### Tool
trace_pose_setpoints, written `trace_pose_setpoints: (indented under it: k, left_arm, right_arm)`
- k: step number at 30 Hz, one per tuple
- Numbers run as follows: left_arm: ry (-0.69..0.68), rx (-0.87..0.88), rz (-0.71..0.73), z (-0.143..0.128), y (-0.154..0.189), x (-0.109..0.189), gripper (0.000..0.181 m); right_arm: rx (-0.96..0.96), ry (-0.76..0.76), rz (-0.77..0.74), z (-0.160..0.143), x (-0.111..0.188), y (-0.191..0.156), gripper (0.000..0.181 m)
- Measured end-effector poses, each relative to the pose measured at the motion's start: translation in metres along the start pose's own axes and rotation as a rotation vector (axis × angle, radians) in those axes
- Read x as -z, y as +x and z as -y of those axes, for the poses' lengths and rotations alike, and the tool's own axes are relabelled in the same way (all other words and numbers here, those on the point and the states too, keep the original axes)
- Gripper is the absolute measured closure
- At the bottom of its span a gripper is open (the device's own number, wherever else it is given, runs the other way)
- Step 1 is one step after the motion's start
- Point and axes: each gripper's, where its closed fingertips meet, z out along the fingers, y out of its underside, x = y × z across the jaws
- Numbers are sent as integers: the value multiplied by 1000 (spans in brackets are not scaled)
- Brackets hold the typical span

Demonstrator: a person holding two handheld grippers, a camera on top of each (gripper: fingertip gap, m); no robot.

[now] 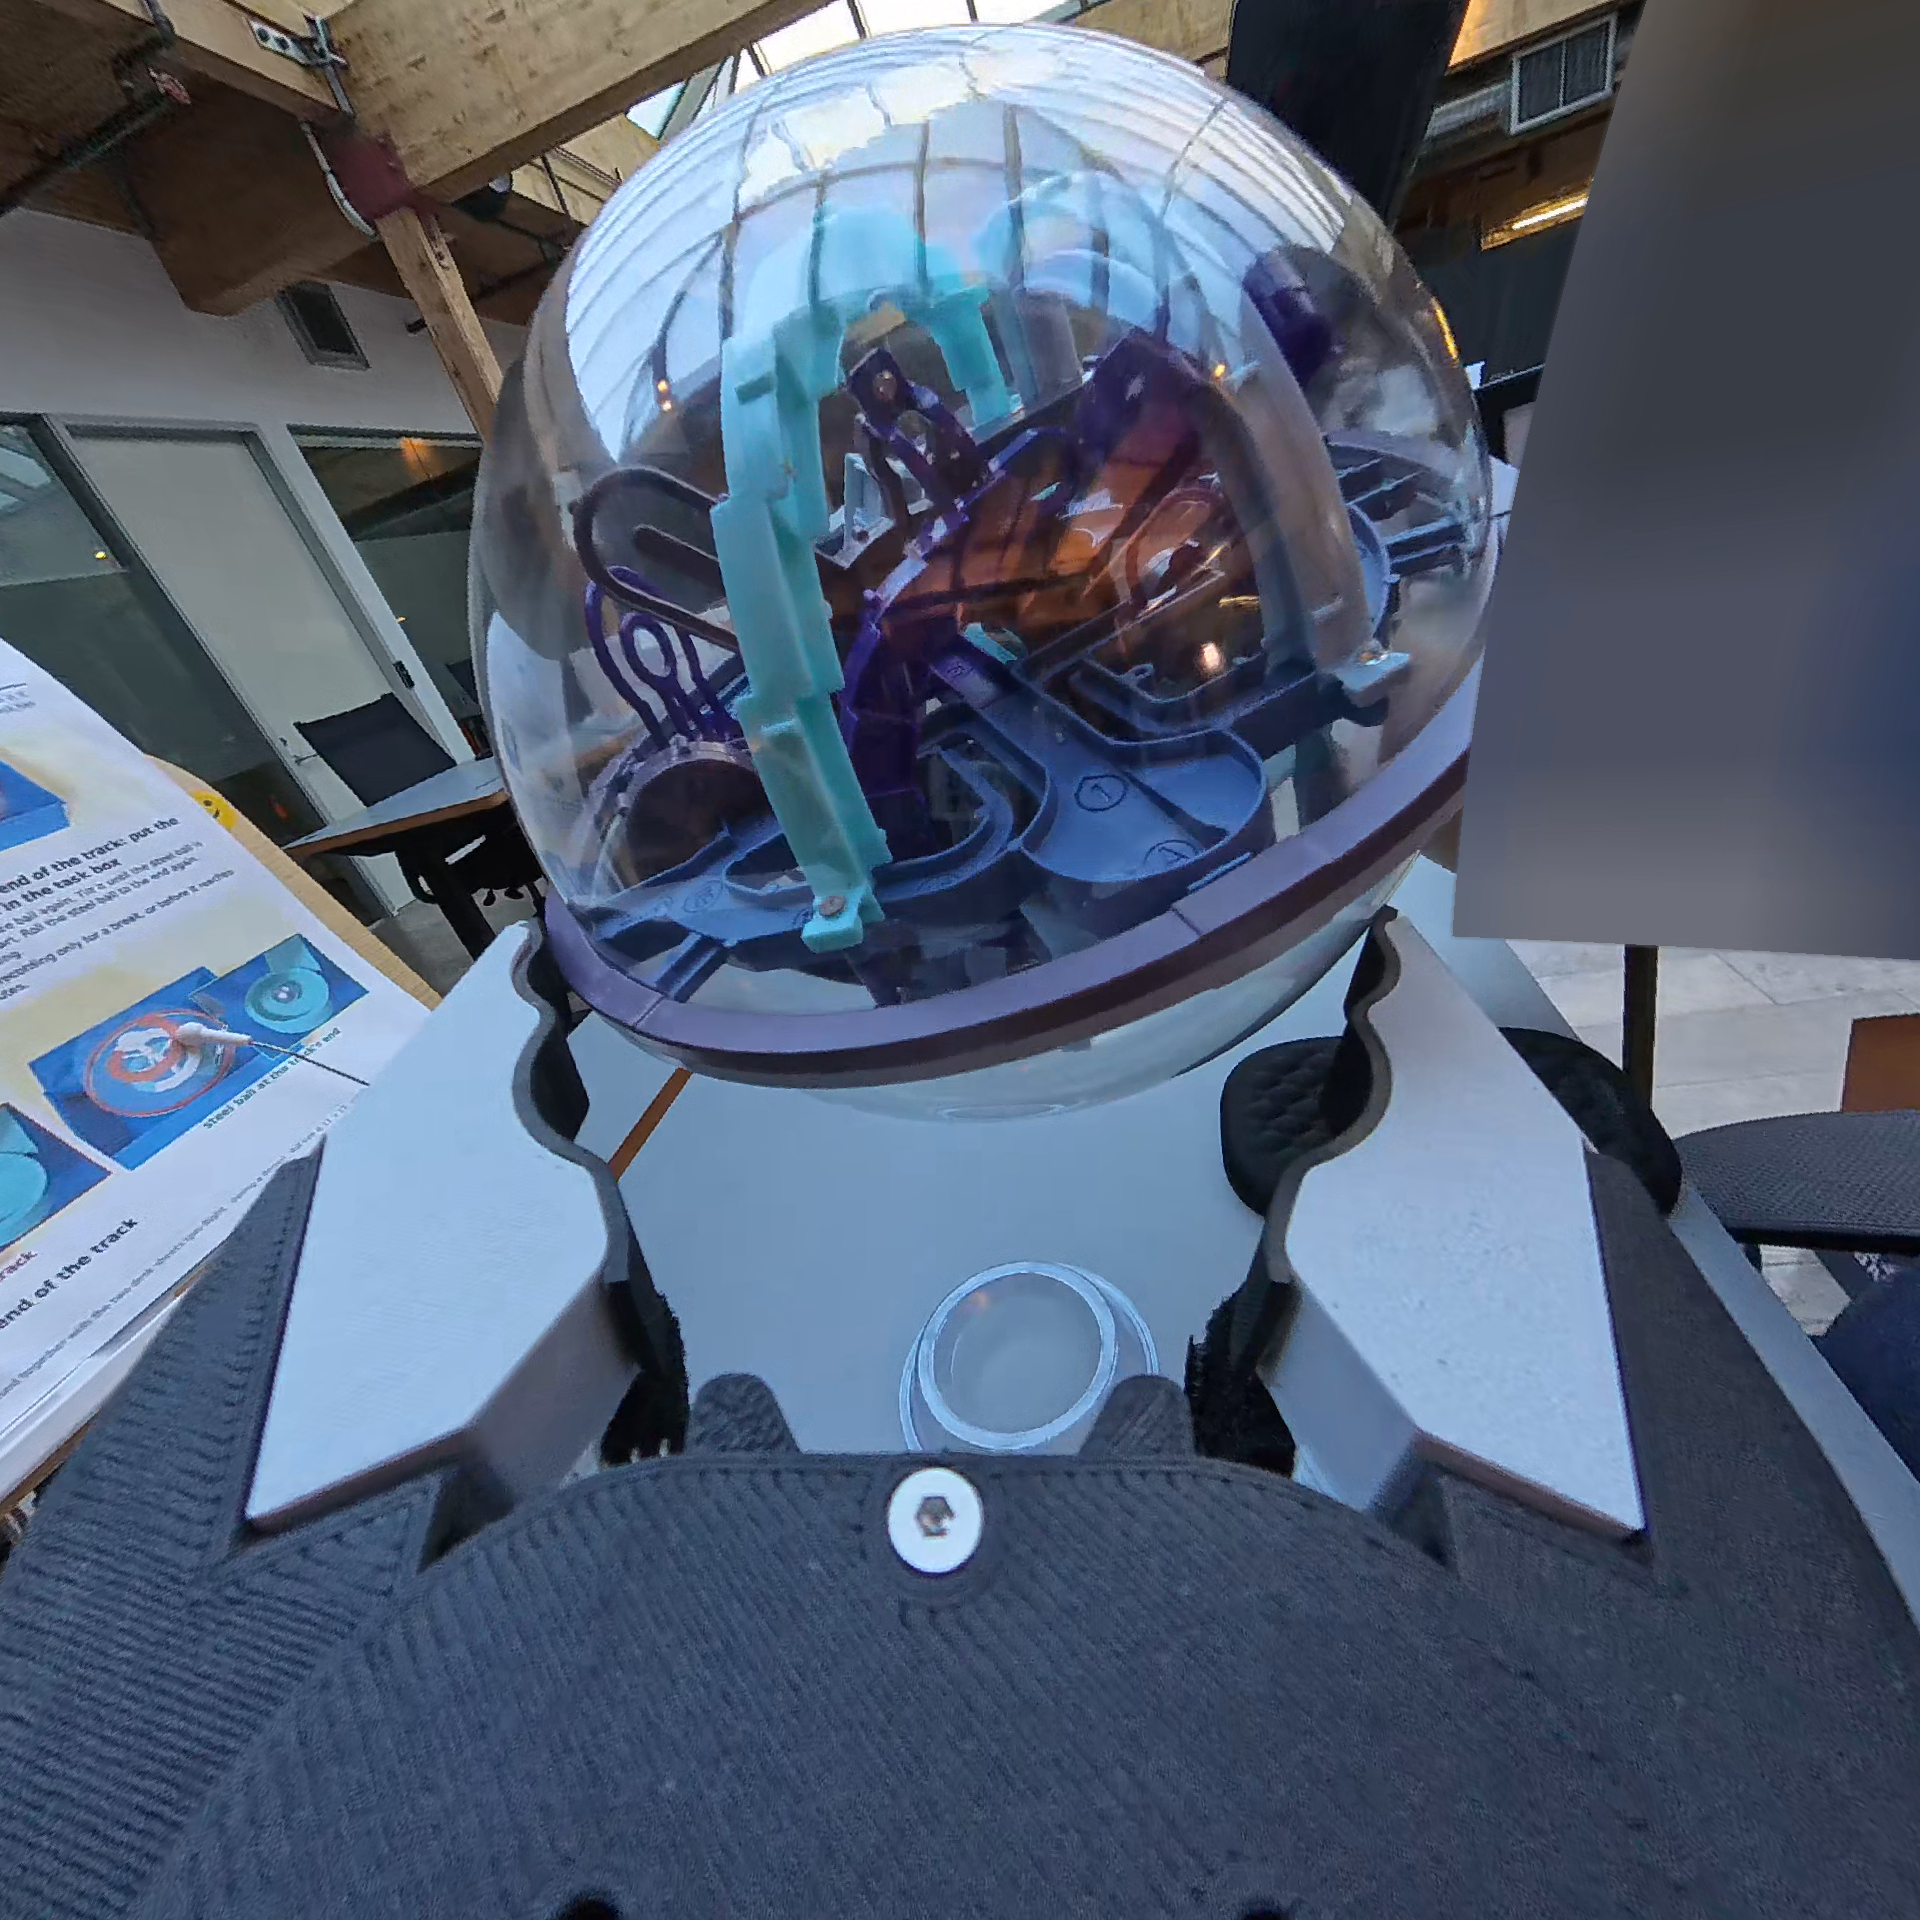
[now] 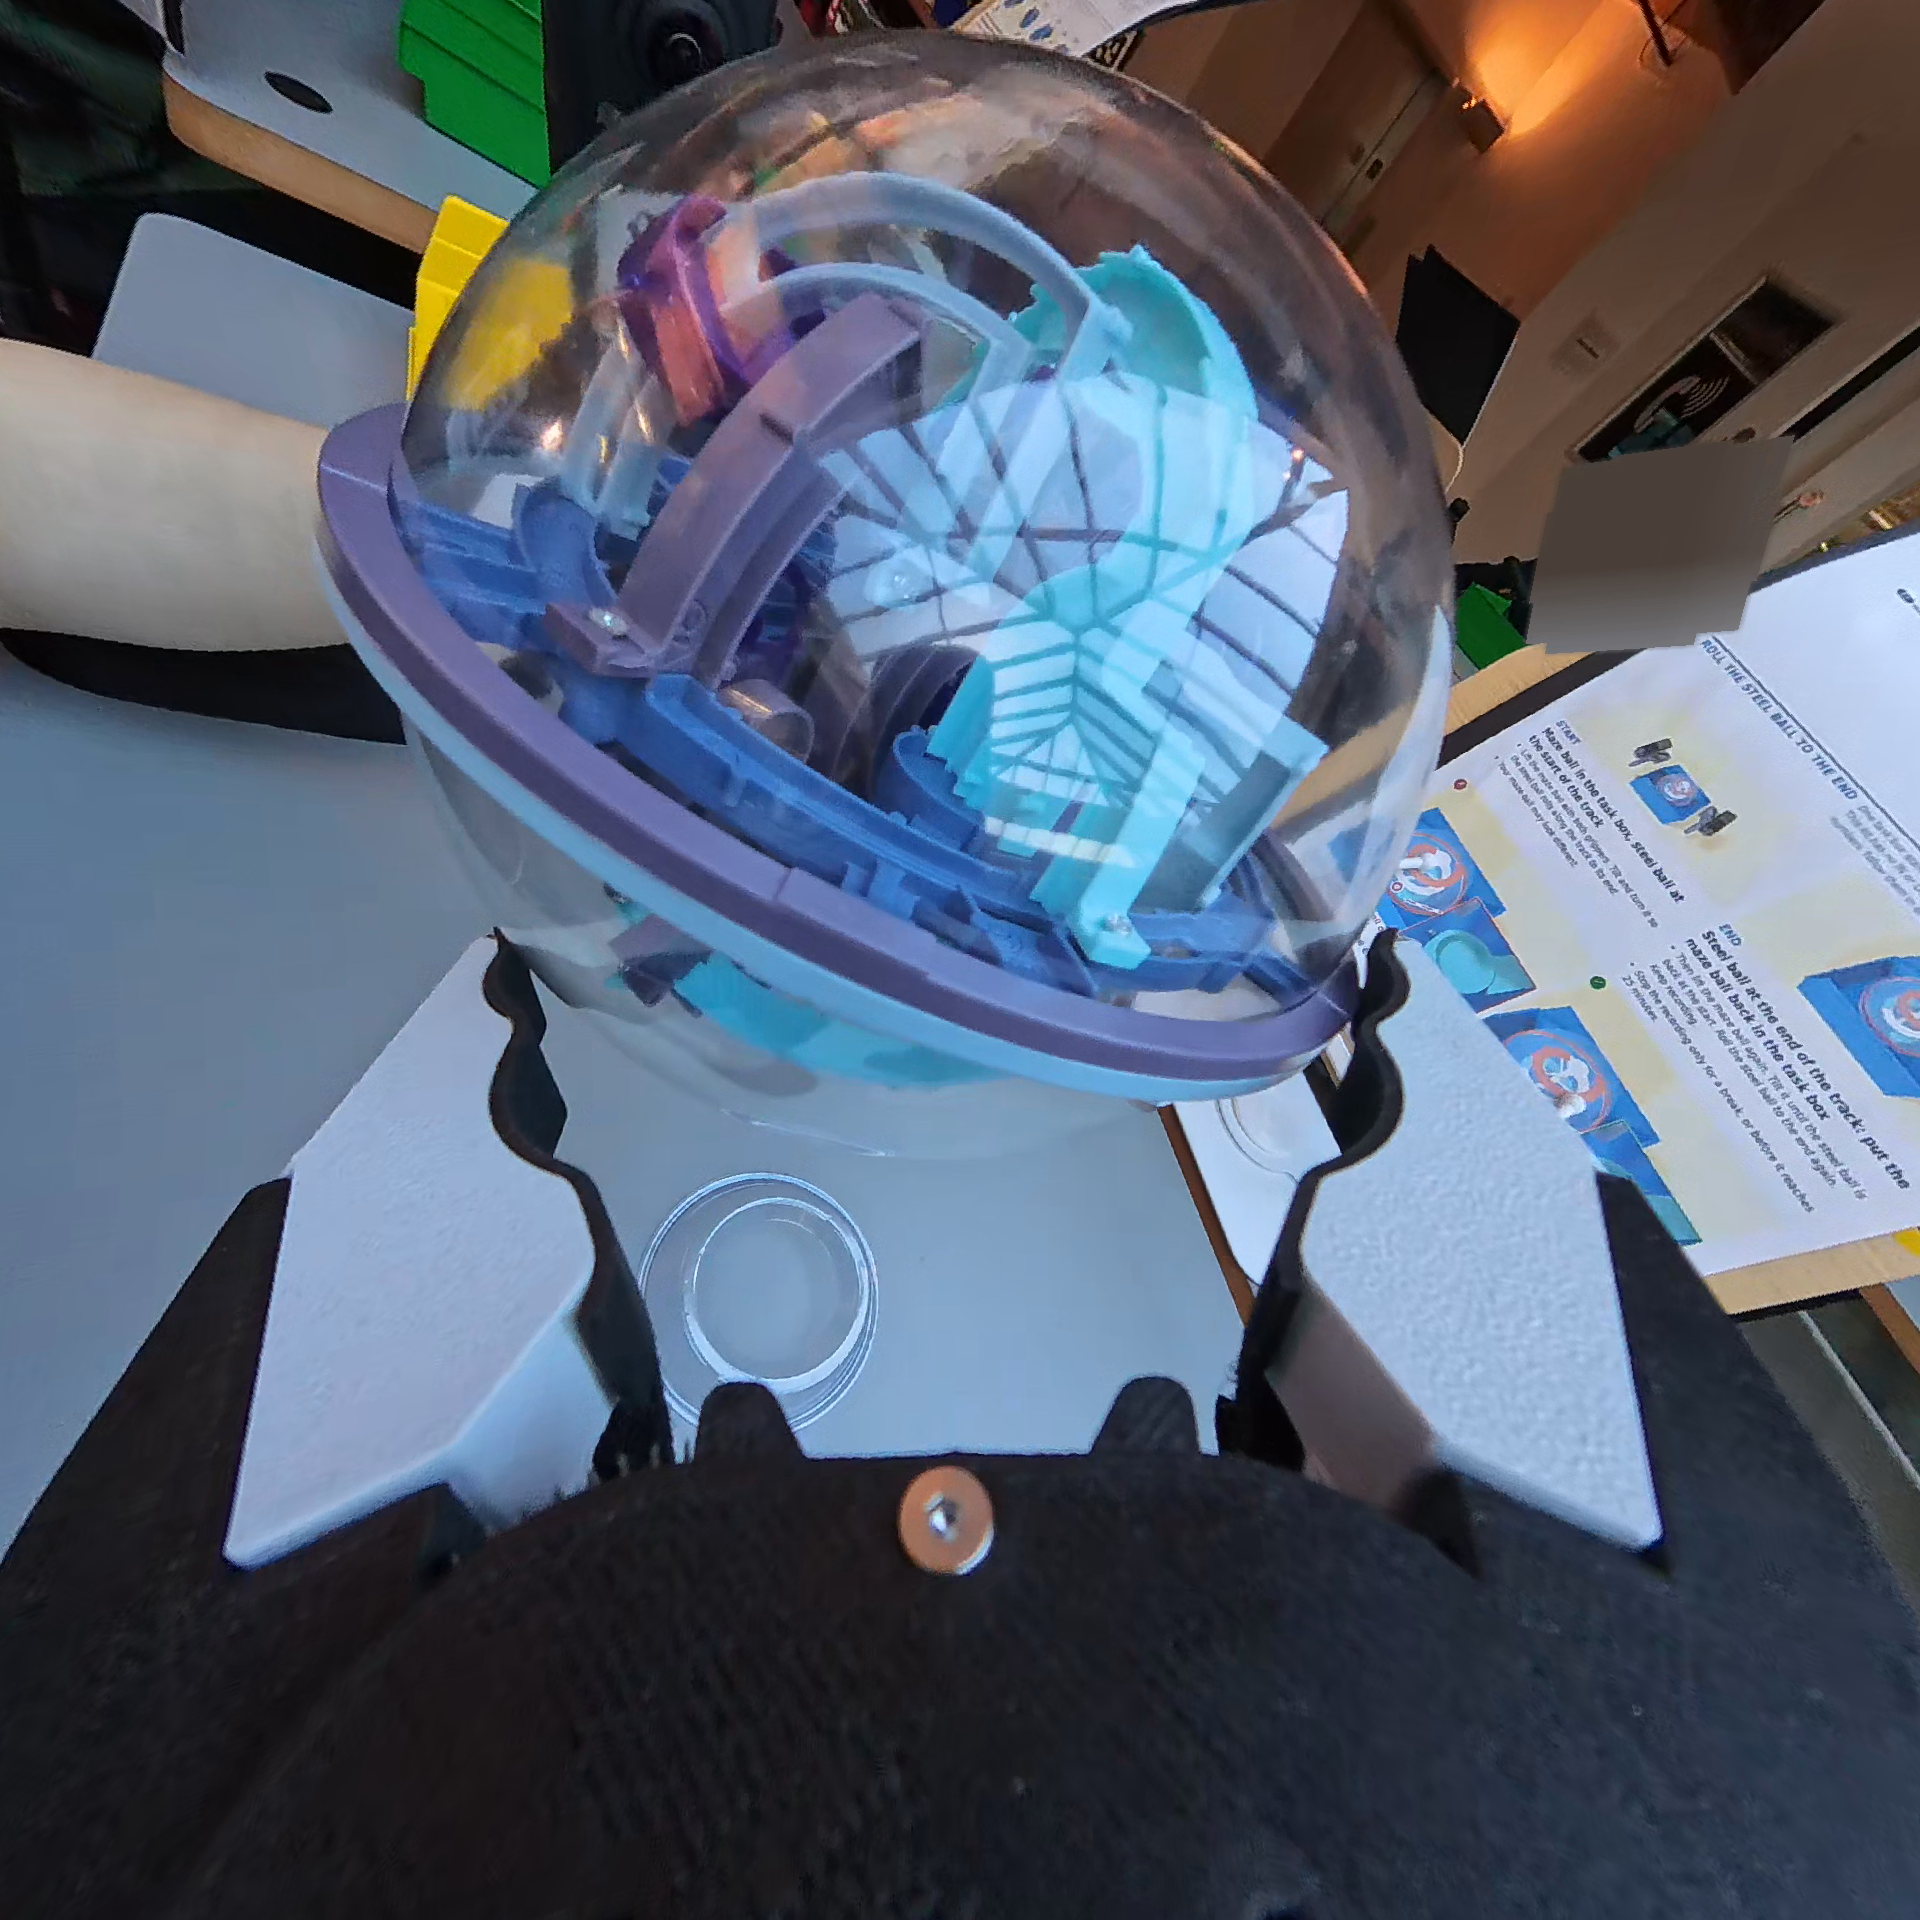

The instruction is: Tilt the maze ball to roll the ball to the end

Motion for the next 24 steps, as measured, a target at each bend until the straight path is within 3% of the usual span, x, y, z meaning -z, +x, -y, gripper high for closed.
trace_pose_setpoints:
  k: [16, 24]
  left_arm:
    - [-25, -141, 20, 35, 3, 7, 36]
    - [-139, -327, 36, 61, 1, 9, 36]
  right_arm:
    - [121, 29, -76, 30, 6, 5, 28]
    - [241, 67, -167, 53, 16, 14, 28]
